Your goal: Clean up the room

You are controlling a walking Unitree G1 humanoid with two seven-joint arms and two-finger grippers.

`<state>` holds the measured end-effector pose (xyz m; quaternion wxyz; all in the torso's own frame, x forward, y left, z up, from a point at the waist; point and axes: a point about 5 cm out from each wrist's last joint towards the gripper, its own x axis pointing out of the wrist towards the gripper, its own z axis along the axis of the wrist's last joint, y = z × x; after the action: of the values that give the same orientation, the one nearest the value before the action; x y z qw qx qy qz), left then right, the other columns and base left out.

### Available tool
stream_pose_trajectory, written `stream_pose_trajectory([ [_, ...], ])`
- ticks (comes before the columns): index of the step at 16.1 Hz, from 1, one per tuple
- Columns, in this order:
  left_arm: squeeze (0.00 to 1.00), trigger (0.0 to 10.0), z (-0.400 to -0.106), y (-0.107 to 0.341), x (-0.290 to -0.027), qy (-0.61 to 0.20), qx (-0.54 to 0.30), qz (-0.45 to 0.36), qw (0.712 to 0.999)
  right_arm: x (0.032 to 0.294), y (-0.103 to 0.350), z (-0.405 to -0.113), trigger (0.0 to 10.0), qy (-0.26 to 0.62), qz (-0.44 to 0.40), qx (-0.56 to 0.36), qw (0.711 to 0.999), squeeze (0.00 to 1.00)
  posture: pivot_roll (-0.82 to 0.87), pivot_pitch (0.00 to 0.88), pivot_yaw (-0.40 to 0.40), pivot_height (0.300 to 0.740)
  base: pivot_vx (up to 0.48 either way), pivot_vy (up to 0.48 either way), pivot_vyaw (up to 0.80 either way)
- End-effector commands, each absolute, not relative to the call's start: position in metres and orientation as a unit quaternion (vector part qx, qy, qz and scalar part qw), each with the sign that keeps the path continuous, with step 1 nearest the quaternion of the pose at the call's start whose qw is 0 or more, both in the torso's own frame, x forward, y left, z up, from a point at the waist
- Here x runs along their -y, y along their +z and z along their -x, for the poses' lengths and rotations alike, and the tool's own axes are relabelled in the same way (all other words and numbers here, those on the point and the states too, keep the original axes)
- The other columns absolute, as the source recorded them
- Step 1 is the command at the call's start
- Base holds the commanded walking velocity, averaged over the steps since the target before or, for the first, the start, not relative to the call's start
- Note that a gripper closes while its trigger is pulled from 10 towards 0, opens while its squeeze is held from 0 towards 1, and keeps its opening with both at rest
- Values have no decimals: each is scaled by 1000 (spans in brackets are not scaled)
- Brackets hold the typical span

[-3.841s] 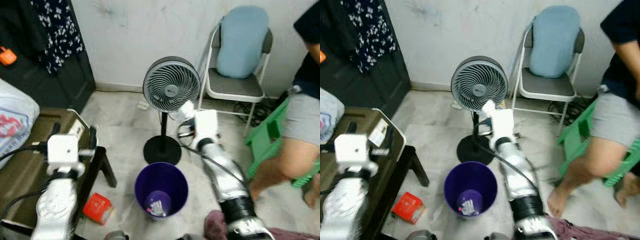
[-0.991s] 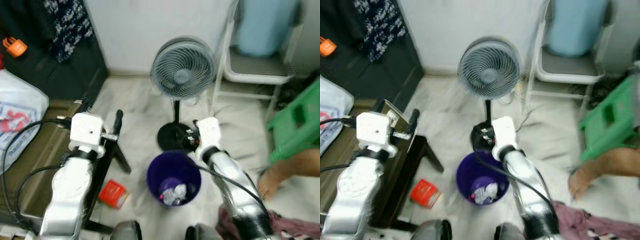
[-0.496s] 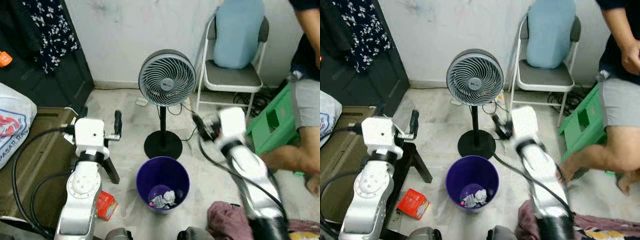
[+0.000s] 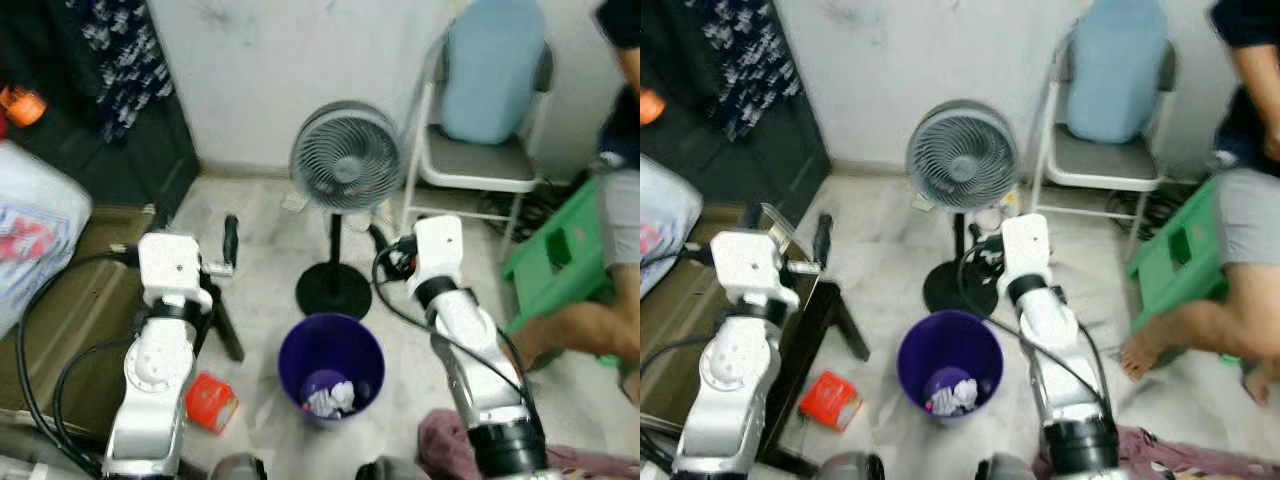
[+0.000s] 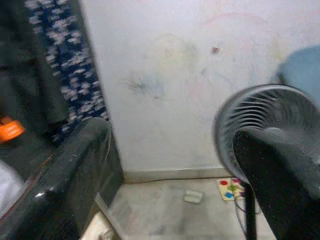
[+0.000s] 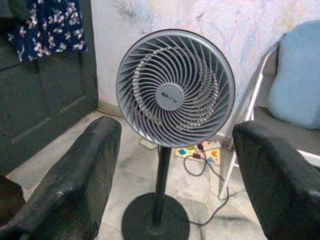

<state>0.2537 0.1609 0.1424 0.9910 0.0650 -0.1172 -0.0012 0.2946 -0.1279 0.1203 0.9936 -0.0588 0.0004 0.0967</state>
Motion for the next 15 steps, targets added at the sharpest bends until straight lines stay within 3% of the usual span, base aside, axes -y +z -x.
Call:
stream_pose_trajectory([
  [1, 0, 10000, -253, 139, -168, 17, 108, -58, 992, 124, 127, -298, 10000, 102, 60, 13, 993, 0, -84, 0, 31, 740, 0, 0, 800],
  [15, 0, 10000, -251, 132, -161, 21, 94, -59, 994, 117, 129, -295, 10000, 136, 65, 25, 988, 0, -94, 0, 20, 740, 0, 0, 800],
])
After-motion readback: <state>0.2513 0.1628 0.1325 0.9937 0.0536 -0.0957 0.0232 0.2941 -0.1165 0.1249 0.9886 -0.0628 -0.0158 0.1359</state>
